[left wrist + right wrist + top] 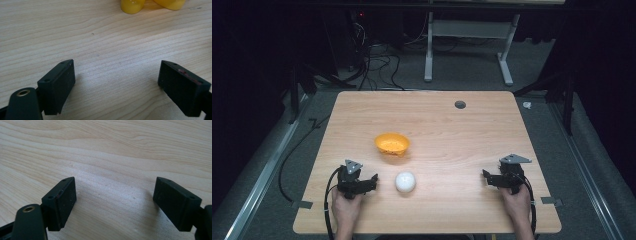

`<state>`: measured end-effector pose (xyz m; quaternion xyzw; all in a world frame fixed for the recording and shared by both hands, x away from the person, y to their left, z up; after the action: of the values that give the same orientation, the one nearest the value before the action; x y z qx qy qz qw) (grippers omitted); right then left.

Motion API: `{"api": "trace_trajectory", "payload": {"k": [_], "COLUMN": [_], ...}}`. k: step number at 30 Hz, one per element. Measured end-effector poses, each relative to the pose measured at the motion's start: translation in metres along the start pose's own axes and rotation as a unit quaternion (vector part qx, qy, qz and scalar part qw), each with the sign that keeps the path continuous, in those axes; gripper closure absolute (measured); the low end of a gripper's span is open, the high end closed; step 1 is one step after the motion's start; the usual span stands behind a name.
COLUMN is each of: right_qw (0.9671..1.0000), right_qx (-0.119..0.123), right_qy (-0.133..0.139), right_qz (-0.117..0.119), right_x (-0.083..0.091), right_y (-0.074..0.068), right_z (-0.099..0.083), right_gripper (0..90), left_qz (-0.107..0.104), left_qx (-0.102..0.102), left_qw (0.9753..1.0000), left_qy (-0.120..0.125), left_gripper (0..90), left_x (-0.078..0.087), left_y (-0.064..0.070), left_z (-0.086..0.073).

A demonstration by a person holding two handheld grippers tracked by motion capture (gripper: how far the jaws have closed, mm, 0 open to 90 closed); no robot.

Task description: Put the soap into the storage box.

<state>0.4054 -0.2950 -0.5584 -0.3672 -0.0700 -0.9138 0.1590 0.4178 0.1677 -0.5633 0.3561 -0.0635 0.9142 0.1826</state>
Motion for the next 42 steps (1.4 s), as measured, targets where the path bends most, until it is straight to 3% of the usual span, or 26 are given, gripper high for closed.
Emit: {"api": "trace_trajectory", "payload": {"k": [23, 33, 36, 42], "right_qw": [1.0000, 1.0000, 1.0000, 1.0000], "right_qx": [0.000, 0.000, 0.000, 0.000], "right_qy": [0.000, 0.001, 0.001, 0.000], "right_qz": [-0.001, -0.001, -0.001, 0.000], "right_x": [0.0000, -0.0001, -0.0001, 0.0000], "right_y": [0.0001, 0.0000, 0.0000, 0.0000], "right_z": [0.0000, 0.0001, 0.0001, 0.0000], "right_gripper": [19.7, 19.6, 19.6, 19.6], "left_qz": [-0.002, -0.009, -0.007, -0.019], "left_qx": [0.001, 0.016, 0.010, 0.014], "left_qw": [1.0000, 0.9998, 0.9999, 0.9996], "left_qy": [0.001, 0.005, 0.003, 0.014], "left_gripper": [15.3, 15.8, 15.6, 15.5], "left_x": [0.0001, 0.0024, 0.0031, 0.0086], "left_y": [-0.0002, -0.0021, -0.0003, 0.0043], "left_z": [0.0001, -0.0003, -0.0014, 0.0004]}}
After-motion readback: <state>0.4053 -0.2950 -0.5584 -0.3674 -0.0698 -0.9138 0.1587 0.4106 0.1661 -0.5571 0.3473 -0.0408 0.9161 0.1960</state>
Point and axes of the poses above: each handheld gripper's, and its own axes: x roughly backward along the jaws, z roughly out of its top, y roughly to its right, the point moved 8 cm from there along -x, roughly forward along the jaws, and after that the axes turned 1 degree about y, right-handed, at the moved point
